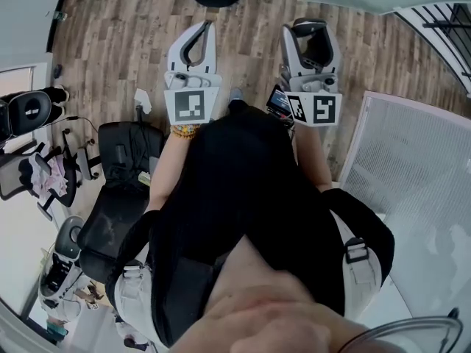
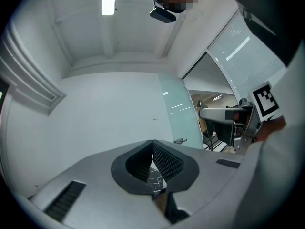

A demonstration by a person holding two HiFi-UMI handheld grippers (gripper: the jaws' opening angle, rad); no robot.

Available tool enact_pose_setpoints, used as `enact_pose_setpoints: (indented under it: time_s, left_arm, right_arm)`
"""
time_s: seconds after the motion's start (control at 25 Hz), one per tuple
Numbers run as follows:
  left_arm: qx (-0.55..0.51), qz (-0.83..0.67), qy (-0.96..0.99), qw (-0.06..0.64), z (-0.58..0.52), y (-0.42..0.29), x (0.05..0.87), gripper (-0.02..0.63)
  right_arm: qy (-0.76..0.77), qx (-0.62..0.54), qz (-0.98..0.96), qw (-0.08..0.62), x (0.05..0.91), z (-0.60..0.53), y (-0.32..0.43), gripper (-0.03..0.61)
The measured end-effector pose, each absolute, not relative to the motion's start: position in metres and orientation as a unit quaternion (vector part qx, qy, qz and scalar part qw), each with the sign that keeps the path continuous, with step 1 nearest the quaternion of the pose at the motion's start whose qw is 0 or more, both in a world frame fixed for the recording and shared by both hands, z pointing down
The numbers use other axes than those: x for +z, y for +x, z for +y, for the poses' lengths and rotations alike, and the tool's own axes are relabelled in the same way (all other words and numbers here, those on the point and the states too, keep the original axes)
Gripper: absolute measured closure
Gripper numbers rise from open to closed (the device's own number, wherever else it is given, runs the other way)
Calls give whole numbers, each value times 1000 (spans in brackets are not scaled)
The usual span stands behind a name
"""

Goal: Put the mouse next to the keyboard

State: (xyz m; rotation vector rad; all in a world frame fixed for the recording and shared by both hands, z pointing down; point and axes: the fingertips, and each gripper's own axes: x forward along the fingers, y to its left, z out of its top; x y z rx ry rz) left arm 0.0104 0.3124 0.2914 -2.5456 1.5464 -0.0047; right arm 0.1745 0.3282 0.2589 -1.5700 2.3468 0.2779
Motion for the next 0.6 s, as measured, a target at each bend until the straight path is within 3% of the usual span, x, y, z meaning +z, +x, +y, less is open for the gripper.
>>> enact_pose_setpoints:
  time_s: [0.6]
  left_arm:
    - [-18,545,-835,66,261,7,312,600]
  right_arm:
    - [-525,81,835,143,284,261,178,285]
